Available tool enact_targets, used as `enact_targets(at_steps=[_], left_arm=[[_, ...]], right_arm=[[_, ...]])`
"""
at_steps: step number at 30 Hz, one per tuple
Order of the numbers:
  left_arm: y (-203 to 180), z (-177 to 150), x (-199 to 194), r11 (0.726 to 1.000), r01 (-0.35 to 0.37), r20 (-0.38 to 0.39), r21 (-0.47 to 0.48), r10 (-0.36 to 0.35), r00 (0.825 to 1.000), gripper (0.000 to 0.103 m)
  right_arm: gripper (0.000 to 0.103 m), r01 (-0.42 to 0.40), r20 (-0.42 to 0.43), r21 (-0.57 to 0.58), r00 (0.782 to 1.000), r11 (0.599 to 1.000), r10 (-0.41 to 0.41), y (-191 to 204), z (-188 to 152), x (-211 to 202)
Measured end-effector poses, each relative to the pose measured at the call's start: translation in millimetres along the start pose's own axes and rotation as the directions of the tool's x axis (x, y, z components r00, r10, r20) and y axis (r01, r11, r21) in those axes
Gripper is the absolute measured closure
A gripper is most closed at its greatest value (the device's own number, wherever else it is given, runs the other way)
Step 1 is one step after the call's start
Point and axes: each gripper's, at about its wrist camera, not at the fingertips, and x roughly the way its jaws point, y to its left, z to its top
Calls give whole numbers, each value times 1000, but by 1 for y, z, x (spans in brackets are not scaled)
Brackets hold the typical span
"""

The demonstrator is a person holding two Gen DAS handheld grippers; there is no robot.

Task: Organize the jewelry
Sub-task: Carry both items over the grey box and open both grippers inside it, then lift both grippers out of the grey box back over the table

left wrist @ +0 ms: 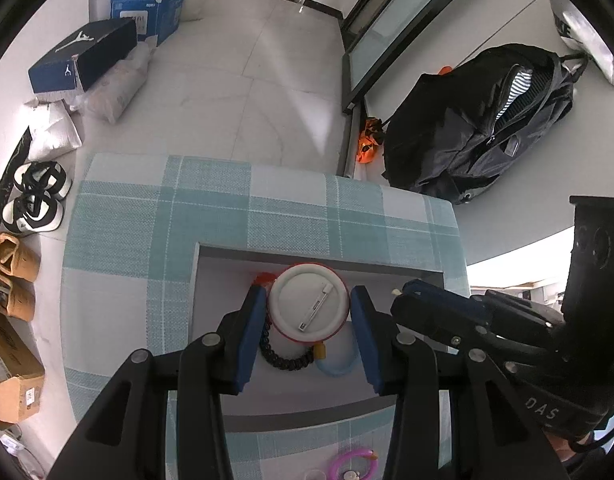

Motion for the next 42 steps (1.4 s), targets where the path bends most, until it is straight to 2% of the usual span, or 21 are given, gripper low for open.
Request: enact_targets(at_steps=[7,8,9,11,12,16,18,20,24,28,30,34,38,42], left_arm=[[7,3,0,998,36,-19,-43,-37,999,65],[7,3,-1,998,40,-20,-40,-41,999,62],[7,2,-2,999,31,-19,-41,-32,999,59],[8,1,-7,999,22,2,-40,-22,1000,40],[8,1,-9,999,27,11,-39,-26,1000,39],[7,-4,-19,999,3,39,-34,-1,999,39],[6,-6,-22,1000,-13,52,-29,15,999,39],[4,-9,-26,999,-38,63,-17,39,997,39],[-2,-17,-32,996,-89,80,16,87,993,39],[-5,-25,-40,991,-121,108,52,115,987,39],[-3,-29,-46,989,-142,132,49,134,982,39],[5,-38,-57,986,-164,167,24,158,973,39],[9,-52,-63,983,-183,190,0,180,965,39],[5,-68,-65,980,-196,193,16,189,963,39]], right_arm=[[84,14,0,20,1000,1000,-14,-2,0,1],[78,14,2,13,1000,1000,-14,-1,0,-1],[67,22,8,6,1000,1000,-22,0,-1,-3],[59,30,27,-6,999,1000,-30,1,-2,-7],[59,33,39,-13,999,999,-33,1,-3,-10],[58,33,78,-1,996,999,-32,-1,-3,-23],[47,36,102,9,994,999,-37,-2,-4,-30],[43,41,124,15,991,999,-42,-1,-6,-36],[37,39,147,13,988,999,-40,2,-11,-44],[37,47,158,14,986,999,-49,7,-17,-50],[32,49,164,15,985,999,-51,9,-20,-53],[29,50,190,22,980,999,-53,12,-27,-64],[24,51,216,32,975,998,-57,14,-35,-74],[21,52,233,49,971,997,-62,15,-43,-82]])
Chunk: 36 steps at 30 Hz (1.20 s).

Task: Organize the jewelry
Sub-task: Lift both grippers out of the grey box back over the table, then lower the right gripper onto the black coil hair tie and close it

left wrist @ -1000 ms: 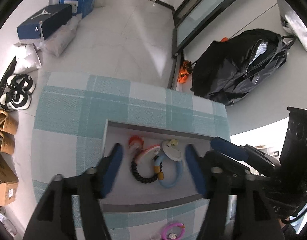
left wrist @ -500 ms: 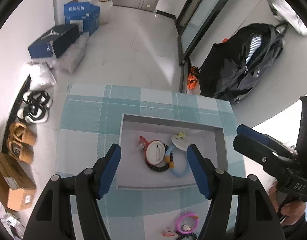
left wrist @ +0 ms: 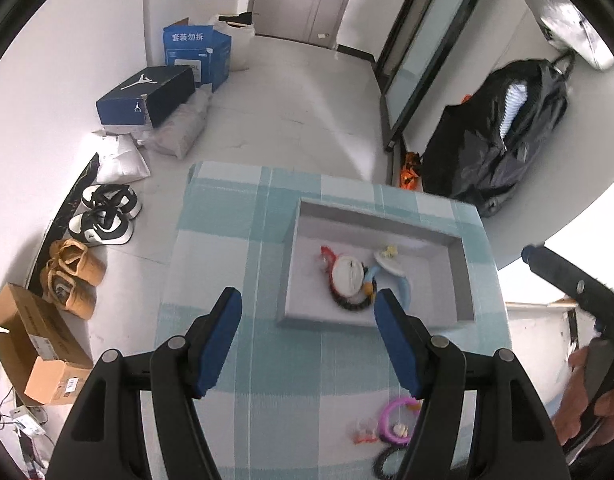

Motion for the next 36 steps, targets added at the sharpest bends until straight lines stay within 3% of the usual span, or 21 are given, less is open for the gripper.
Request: enact_targets(at_steps=[10,23,31,36], left_arm=[[-1,-33,-10,999,23,3,25,-23,1000,38],[-14,-68,-3,998,28,-55,49,-25,998,38],[-15,-97,8,998,1,-133,69,9,991,38],[-11,-102,12,996,-7,-150,92,20,989,38]], right_arm=[[15,-5,33,7,999,1000,5,6,-20,-22],[13,23,-28,-2,999,1000,-23,19,-81,-27],[13,23,-142,-8,990,1000,-24,17,-139,-13],[14,27,-206,-69,978,997,-41,25,-170,2]])
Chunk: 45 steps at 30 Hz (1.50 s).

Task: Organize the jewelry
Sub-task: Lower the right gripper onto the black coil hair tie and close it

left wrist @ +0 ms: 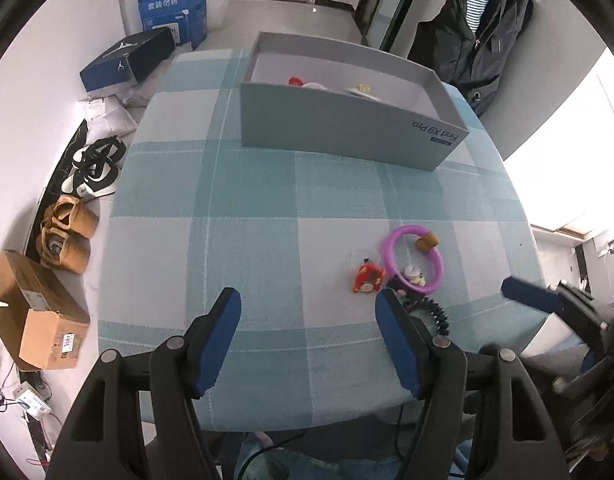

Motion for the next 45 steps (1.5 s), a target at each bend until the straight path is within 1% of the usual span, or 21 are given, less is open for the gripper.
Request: enact_targets(at_steps=[5,7,10,13,15,16,17,19,20,21,22,24,27,28,29,30,32,36,40,43,45], left_arm=[[12,4,2,999,15,-21,-44,-16,1000,38],[13,3,5,999,9,-28,-45,-10,1000,38],[17,0,8,999,7,-37,-46,-9,999,38],[19,0,8,999,9,-39,-54,-12,999,38],[20,0,8,998,13,-39,-60,-16,999,38],[21,1,8,998,15,-40,-63,-18,999,38],[21,0,8,998,12,-42,-65,-15,999,38],[22,1,8,998,13,-46,-67,-16,999,38],[22,1,9,998,17,-50,-67,-21,999,38],[24,2,9,998,20,-52,-65,-24,998,38],[25,3,8,998,23,-48,-62,-26,999,38],[26,6,6,998,27,-38,-57,-29,999,38],[26,5,4,998,30,-31,-58,-32,999,38],[24,5,5,998,31,-34,-58,-33,999,38],[23,4,5,998,34,-36,-56,-36,999,38],[22,4,6,998,37,-39,-52,-39,999,38],[17,3,8,999,38,-45,-35,-40,998,38],[16,2,9,1000,25,-54,-17,-26,998,38],[22,3,8,999,16,-52,-43,-18,998,38],[26,4,8,998,18,-47,-62,-21,999,38],[27,4,8,997,18,-47,-69,-21,999,38]], right_arm=[[14,38,-25,-74,999,996,-40,16,-7,15],[14,46,-32,-93,998,995,-49,20,-6,20],[15,64,-71,-119,995,991,-73,27,-9,31],[16,108,-72,-159,990,981,-121,33,-11,39],[22,126,-75,-177,987,976,-141,34,-11,43],[24,137,-71,-187,986,973,-152,36,-11,43],[28,148,-64,-202,984,968,-164,38,-12,44],[41,177,-57,-226,979,958,-195,40,-12,45],[52,191,-51,-233,977,954,-208,41,-12,45],[56,189,-48,-236,977,953,-206,41,-12,46],[57,180,-50,-232,979,956,-196,40,-10,46],[62,174,-52,-233,980,957,-191,38,-10,45],[65,171,-45,-242,981,955,-187,37,-9,43],[70,169,-42,-244,982,955,-185,39,-8,43],[93,170,-34,-242,982,955,-184,39,-7,41],[100,167,-40,-238,983,957,-182,37,-5,41],[96,149,-54,-214,985,965,-164,31,-3,39],[95,143,-54,-199,986,970,-156,29,-1,39],[95,115,-64,-197,989,974,-130,28,-2,38],[94,111,-61,-204,990,973,-126,34,-1,38],[92,124,-56,-214,989,969,-139,36,1,41]])
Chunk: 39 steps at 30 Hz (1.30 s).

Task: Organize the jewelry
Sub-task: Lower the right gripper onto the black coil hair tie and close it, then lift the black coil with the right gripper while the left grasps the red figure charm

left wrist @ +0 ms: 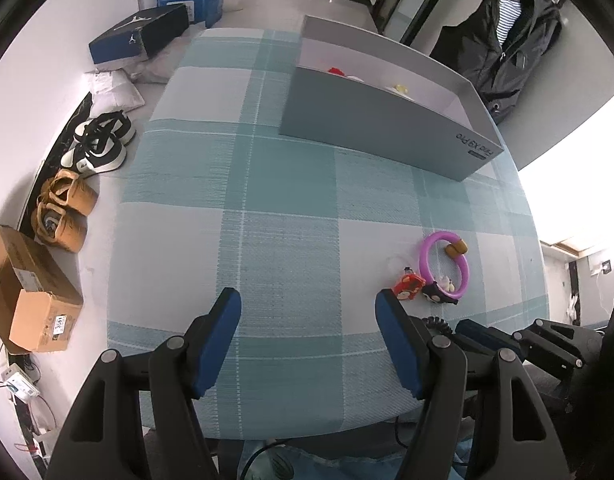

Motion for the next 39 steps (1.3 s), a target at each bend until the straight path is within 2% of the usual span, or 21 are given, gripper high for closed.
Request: enact_targets(at_steps=[4,6,9,11,17,21,25,29,37,38,39], left_arm=[[-1,0,2,1000,5,-7,1,-5,1000,38],[-3,0,2,1000,7,-8,6,-7,1000,38],[-5,0,2,1000,9,-11,18,-9,1000,38],[-6,0,2,1000,14,-14,25,-14,1000,38],[-12,-3,2,998,41,-15,54,-40,999,38],[-20,-4,5,994,70,-18,84,-68,997,38],[-33,-7,9,989,55,-16,137,-53,998,38],[-41,-8,17,985,37,-22,171,-34,999,38],[-44,-1,18,985,13,21,173,-17,1000,38],[-45,0,18,984,12,21,178,-17,1000,39],[-48,0,20,982,10,22,186,-14,1000,46]], right_arm=[[89,38,-39,-29,998,999,-39,6,-1,10],[92,46,-39,-53,998,998,-48,12,-2,11],[94,127,-25,-150,991,980,-132,29,-4,13],[95,130,-24,-151,991,980,-135,29,-5,13],[95,31,-17,23,999,999,-31,-6,1,-7],[95,-16,34,152,999,988,11,-41,-1,-33],[95,-47,80,246,996,968,28,-67,-4,-50],[95,-67,116,288,993,955,35,-78,-4,-63],[94,-94,145,300,988,949,53,-85,-2,-68],[94,-97,147,302,988,948,55,-88,-2,-68],[94,-100,148,303,987,948,57,-89,-1,-69]])
